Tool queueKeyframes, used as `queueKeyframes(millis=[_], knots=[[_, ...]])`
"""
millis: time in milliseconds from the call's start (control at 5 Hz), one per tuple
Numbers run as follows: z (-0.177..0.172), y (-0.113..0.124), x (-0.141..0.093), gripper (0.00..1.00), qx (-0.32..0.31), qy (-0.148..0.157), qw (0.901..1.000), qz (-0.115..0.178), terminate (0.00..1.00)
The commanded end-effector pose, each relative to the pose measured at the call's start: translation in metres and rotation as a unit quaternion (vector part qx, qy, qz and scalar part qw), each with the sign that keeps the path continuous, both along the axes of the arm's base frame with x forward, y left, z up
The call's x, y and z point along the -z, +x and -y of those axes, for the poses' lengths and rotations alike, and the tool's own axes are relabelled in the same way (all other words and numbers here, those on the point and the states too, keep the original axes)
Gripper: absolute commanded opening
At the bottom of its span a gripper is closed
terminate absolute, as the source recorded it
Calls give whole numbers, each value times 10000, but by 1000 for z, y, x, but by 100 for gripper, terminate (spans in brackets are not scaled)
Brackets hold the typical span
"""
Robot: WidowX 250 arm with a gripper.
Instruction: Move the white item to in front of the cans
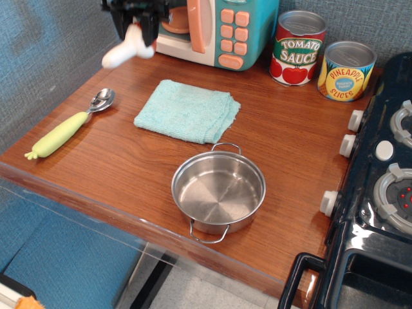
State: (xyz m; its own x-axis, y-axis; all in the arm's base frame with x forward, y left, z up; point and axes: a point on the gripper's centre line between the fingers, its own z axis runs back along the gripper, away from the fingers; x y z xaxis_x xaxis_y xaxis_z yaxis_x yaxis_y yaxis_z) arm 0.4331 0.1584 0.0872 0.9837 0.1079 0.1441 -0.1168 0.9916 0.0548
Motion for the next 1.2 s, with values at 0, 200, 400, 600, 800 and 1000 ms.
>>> queueKeyframes(millis=[0, 200, 400, 600, 800, 1000], knots=[[84, 2, -57, 0, 666, 89, 9960, 583, 0], [126, 4, -44, 0, 893, -82, 9944, 557, 0], [159, 2, -24, 0, 1087, -140, 9932, 391, 0], [184, -5, -12, 0, 1250, -178, 9914, 351, 0], [207, -10, 6, 0, 1437, -120, 9893, 198, 0], [223, -12, 17, 0, 1497, -46, 9887, 105, 0]])
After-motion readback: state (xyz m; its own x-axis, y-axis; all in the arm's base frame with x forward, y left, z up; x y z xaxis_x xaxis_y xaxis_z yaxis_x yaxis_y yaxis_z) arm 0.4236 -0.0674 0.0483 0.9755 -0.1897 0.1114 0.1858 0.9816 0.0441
